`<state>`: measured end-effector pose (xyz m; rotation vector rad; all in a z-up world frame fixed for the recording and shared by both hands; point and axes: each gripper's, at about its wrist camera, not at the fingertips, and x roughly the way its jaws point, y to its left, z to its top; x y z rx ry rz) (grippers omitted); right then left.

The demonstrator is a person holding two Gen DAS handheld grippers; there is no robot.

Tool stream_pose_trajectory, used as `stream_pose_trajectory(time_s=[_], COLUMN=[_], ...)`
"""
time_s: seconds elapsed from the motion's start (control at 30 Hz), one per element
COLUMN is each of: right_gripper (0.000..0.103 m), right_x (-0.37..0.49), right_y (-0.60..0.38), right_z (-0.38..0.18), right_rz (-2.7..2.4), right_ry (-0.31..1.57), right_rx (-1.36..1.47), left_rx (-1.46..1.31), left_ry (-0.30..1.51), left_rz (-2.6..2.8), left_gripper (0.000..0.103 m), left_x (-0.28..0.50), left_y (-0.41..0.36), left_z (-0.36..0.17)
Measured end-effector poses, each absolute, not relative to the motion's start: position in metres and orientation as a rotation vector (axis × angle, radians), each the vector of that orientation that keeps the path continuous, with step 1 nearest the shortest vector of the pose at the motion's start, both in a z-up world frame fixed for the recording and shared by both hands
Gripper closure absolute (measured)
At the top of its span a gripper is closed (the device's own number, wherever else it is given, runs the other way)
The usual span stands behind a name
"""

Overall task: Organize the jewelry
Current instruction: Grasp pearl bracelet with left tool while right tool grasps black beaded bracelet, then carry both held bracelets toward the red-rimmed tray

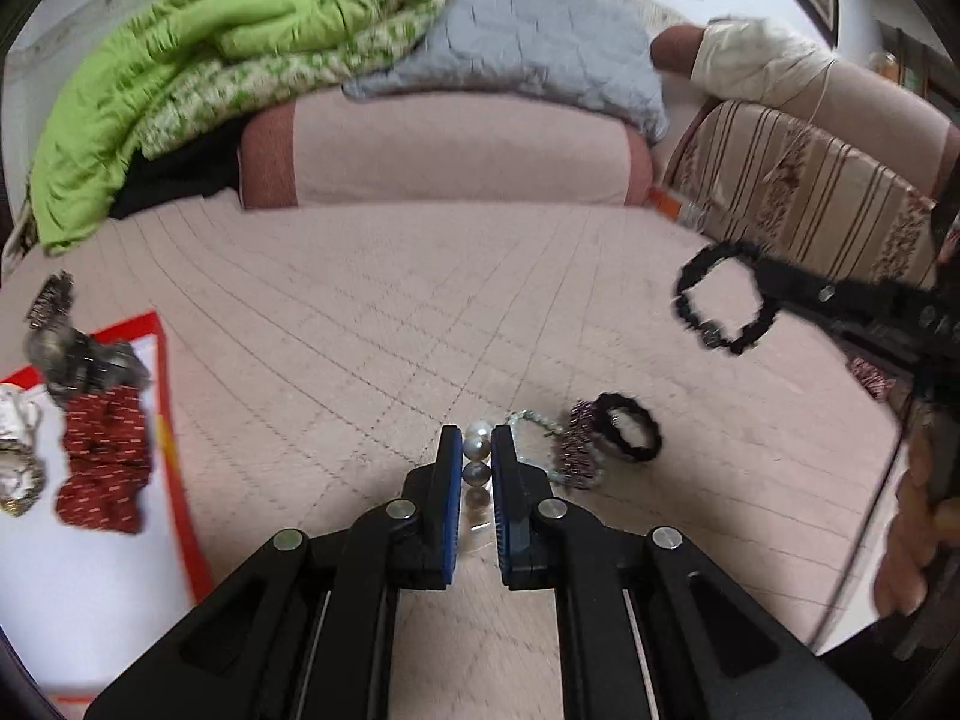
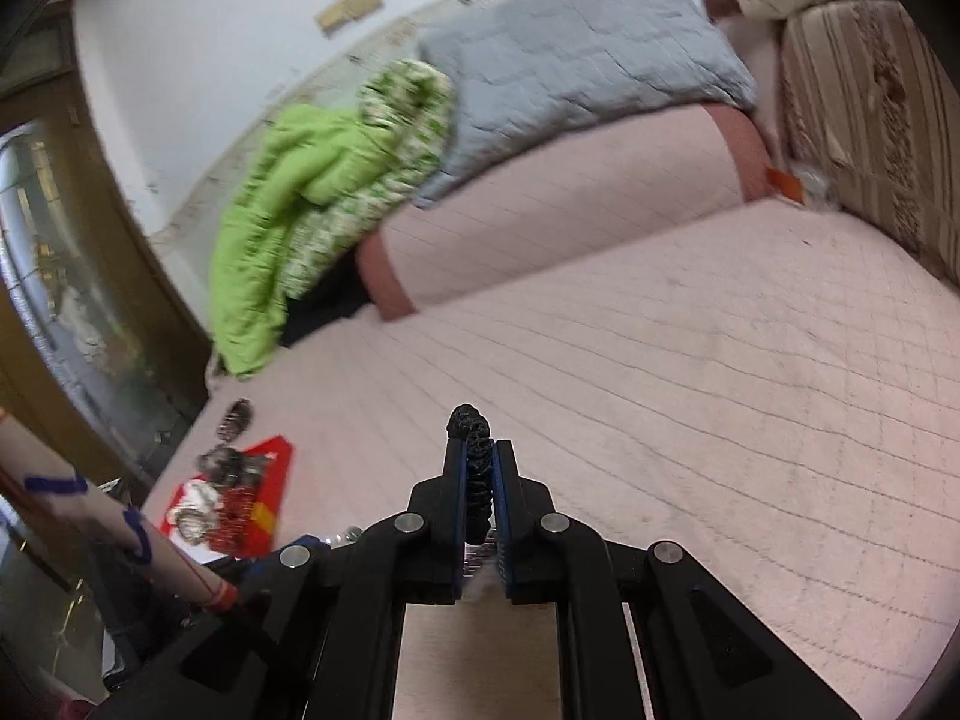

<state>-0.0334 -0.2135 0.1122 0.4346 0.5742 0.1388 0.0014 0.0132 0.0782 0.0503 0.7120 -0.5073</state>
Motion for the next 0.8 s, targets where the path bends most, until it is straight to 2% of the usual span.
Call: stream_pose_trajectory(time_s=[0.43,0.8], right_gripper=[0.094,0.094], right_x=[-0.104,-0.129], right_y=[-0.155,-0.129], right_z=[0.122,0.112], right_rz=[0.204,0.248], right_ry=[0.515,0.537], right_rx=[0.352,0.337], left_rx=[0.071,0.080], left_ry=[0.534,0.513], left_rz=[-0.456,-0.398], left_gripper=[0.094,0.094], left_x=[-0.078,-0.099], left_y=[0.064,0.096], left_z=[0.113,0.113])
